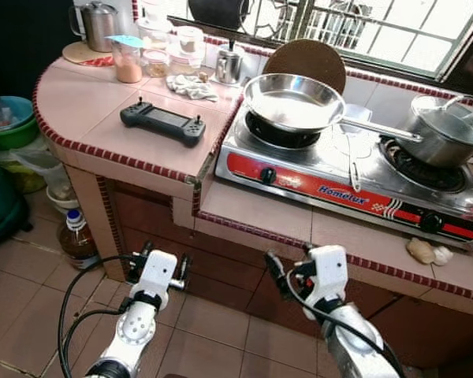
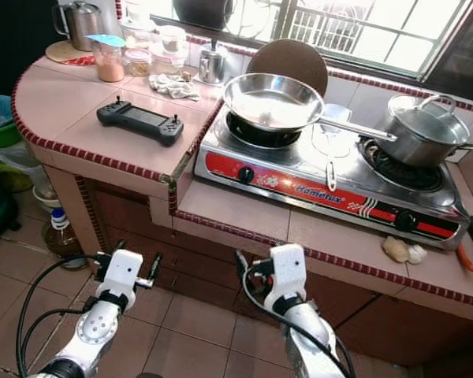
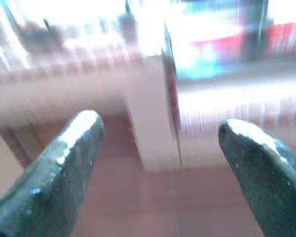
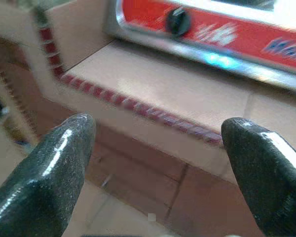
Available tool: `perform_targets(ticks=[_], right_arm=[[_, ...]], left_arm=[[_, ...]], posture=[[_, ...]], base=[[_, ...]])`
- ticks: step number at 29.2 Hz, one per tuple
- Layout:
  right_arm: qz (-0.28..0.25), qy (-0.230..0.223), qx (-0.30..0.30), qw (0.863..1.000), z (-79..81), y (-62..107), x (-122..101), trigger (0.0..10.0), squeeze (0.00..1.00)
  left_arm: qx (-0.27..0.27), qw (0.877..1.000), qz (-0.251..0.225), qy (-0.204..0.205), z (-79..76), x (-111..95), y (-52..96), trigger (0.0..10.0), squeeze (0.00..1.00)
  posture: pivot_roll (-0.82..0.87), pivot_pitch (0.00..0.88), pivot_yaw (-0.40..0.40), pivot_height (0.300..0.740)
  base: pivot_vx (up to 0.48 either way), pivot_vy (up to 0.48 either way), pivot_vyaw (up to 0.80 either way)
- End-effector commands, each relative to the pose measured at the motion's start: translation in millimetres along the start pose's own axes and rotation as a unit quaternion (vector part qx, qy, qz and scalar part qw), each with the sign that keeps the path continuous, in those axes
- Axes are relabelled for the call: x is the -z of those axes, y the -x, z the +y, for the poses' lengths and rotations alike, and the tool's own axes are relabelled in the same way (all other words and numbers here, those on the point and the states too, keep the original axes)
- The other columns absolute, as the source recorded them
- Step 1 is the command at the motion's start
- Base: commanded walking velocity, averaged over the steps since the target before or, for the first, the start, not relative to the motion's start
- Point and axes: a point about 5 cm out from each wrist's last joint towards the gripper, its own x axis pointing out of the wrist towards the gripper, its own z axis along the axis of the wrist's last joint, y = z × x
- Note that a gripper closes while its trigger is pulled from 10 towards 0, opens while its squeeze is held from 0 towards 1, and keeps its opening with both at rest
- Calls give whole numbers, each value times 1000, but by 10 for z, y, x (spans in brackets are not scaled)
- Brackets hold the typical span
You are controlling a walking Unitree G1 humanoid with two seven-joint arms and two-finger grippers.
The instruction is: Kitchen organization
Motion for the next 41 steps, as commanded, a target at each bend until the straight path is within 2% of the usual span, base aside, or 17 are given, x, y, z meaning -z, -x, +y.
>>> perform_targets(ticks=[1, 4, 10, 12, 14, 16, 17, 20, 22, 26, 31, 38, 41], right_arm=[[-38, 7, 15, 999, -56, -6, -161, 10000, 0], [-23, 15, 11, 1000, -67, -20, -117, 10000, 0], [-22, 18, 9, 1000, -81, -27, -120, 10000, 0], [-22, 17, 9, 1000, -83, -32, -122, 10000, 0], [-21, 18, 11, 1000, -82, -27, -117, 10000, 0], [-17, 10, 17, 1000, -89, -15, -91, 10000, 0], [-16, 2, 24, 1000, -106, 3, -86, 10000, 0], [-18, 4, 29, 999, -123, 26, -88, 10000, 0], [-18, 2, 48, 999, -212, 126, -71, 10000, 0], [-13, -3, 66, 998, -301, 193, -50, 10000, 0], [-11, -6, 76, 997, -326, 212, -44, 10000, 0], [-13, -16, 82, 996, -298, 192, 0, 10000, 0], [-29, -39, 97, 994, -203, 107, 21, 10000, 0]], left_arm=[[15, 996, -88, 20, 16, -588, -176, 10000, 0], [15, 997, -70, 20, -38, -517, -272, 10000, 0], [19, 997, -62, 29, -92, -447, -235, 10000, 0], [24, 998, -44, 35, -98, -432, -177, 10000, 0], [36, 998, -11, 43, -97, -502, -75, 10000, 0], [37, 998, 18, 38, -87, -426, 0, 10000, 0], [27, 998, 37, 34, -58, -312, 72, 10000, 0], [24, 998, 45, 24, -43, -241, 133, 10000, 0], [-3, 998, 58, 11, 14, -135, 297, 10000, 0], [-13, 998, 68, 3, 37, -167, 364, 10000, 0], [-6, 998, 69, 3, 26, -186, 332, 10000, 0], [42, 997, 61, -6, -27, -215, 191, 10000, 0], [64, 995, 70, -28, 90, -222, 83, 10000, 0]], posture=[[319, 0, -137, 740], [316, 0, -142, 740], [313, 0, -146, 740], [314, 0, -148, 740], [317, 0, -149, 740], [322, 0, -155, 740], [323, 0, -157, 740], [323, 0, -158, 740], [320, 0, -161, 740], [313, 0, -159, 740], [306, 0, -151, 740], [332, 0, -125, 740], [323, 0, -54, 740]], base=[[0, 0, 0], [0, 0, 0], [0, 0, 0], [0, 0, 0], [0, 0, 0], [0, 0, 0], [0, 0, 0], [0, 0, 0], [0, 0, 0], [0, 0, 0], [0, 0, -611], [0, 0, -800], [0, 0, -433]])
